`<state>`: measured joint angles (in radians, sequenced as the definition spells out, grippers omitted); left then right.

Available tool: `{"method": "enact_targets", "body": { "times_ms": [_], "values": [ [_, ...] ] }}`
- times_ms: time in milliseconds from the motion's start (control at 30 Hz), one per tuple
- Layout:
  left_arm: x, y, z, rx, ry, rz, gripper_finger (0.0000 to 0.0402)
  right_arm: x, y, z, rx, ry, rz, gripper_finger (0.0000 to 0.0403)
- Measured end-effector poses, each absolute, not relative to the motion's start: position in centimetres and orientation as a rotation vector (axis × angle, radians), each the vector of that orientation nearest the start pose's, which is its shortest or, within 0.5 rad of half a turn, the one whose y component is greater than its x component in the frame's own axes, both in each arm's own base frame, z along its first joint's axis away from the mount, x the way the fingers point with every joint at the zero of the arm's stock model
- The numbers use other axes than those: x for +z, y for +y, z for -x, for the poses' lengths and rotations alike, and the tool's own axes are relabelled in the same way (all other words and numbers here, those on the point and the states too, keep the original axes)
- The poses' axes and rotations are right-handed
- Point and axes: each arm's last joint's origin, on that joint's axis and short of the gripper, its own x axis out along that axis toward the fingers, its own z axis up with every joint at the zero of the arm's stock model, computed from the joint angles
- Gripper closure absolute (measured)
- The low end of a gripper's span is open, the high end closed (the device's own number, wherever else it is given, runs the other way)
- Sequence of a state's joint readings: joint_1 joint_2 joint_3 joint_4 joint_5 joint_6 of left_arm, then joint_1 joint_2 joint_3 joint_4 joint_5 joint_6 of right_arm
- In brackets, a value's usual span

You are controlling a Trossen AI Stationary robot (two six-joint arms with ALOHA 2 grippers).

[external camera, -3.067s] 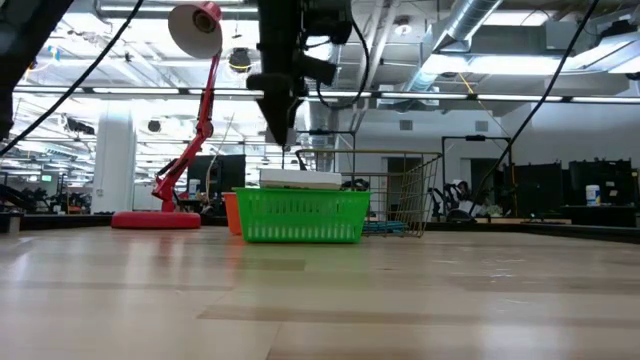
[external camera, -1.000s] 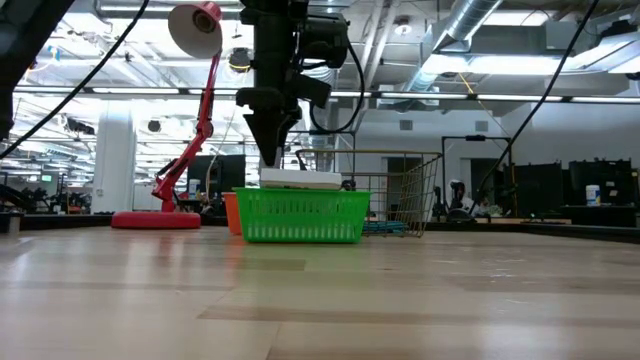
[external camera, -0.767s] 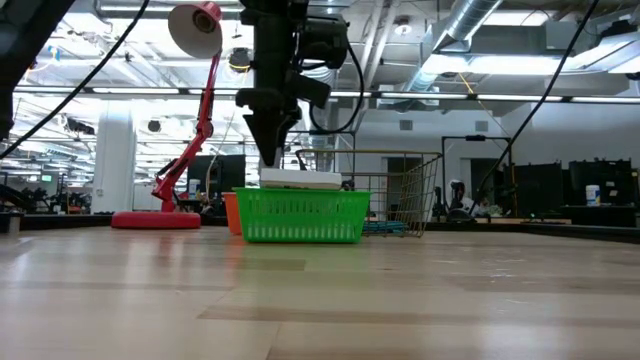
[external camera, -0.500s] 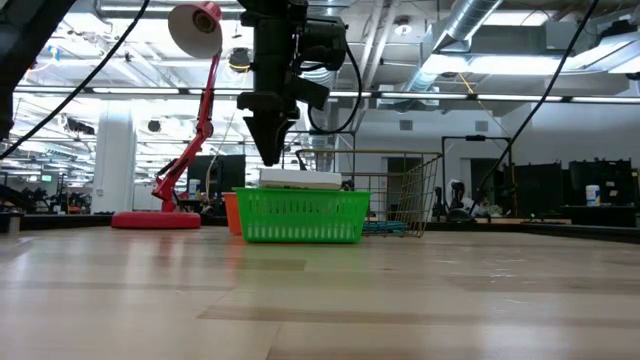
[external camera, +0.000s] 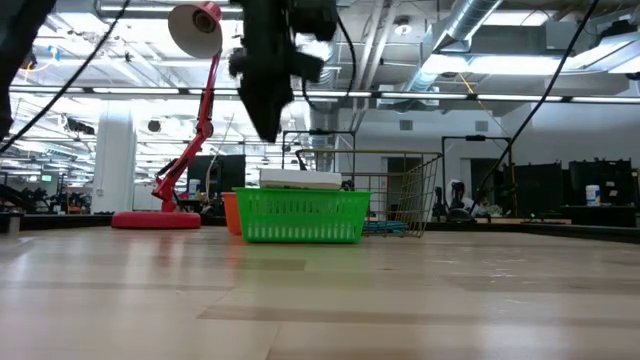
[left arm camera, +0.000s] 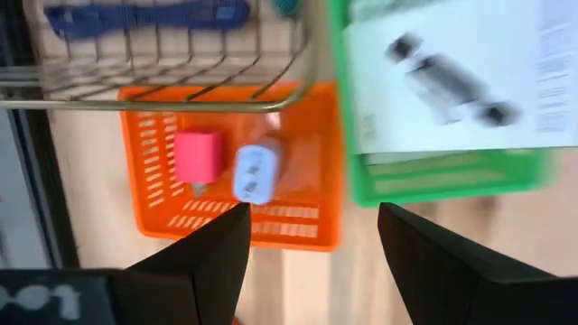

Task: Pick and place items into bin
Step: Return to Home Position

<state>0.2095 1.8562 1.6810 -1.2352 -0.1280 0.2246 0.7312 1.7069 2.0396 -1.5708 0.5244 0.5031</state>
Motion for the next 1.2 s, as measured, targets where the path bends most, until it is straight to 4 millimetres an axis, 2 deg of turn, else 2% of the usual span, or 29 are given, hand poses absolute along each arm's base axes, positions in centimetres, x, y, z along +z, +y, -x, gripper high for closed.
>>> {"method": "enact_targets", "body": {
  "times_ms": [233,400,467,567,700,800,933,1067,1200],
  "values": [
    [35.1,4.7,-31.6,0.111,1.143,-0.065,0.0168,41.3,19.0,-23.1,-0.035,1.023,0.253,0.0284],
    [40.9,1.7,-28.2,0.161,0.806,-0.041,0.0168,41.3,18.8,-23.3,-0.032,1.051,0.186,0.0284],
    [42.5,0.2,-26.8,0.165,0.653,-0.065,0.0168,41.4,18.3,-23.8,-0.050,1.026,0.196,0.0284],
    [43.3,-1.7,-24.9,0.151,0.477,-0.089,0.0168,42.6,16.9,-24.0,-0.034,0.958,0.192,0.0284],
    [41.6,-3.1,-22.8,0.124,0.371,-0.079,0.0168,46.1,14.2,-23.0,0.075,0.787,0.086,0.0284],
    [38.6,-3.7,-21.8,0.102,0.373,-0.057,0.0168,49.1,11.9,-21.3,0.166,0.626,-0.009,0.0284],
    [34.0,-4.0,-20.7,0.129,0.355,-0.036,0.0168,52.2,9.4,-18.6,0.232,0.427,-0.030,0.0284],
    [30.0,-4.3,-19.7,0.113,0.255,0.006,0.0168,53.0,7.9,-16.7,0.228,0.332,-0.026,0.0284],
    [26.9,-4.5,-18.4,0.063,0.174,0.034,0.0168,51.5,6.7,-15.6,0.202,0.325,-0.036,0.0284]
  ]
}}
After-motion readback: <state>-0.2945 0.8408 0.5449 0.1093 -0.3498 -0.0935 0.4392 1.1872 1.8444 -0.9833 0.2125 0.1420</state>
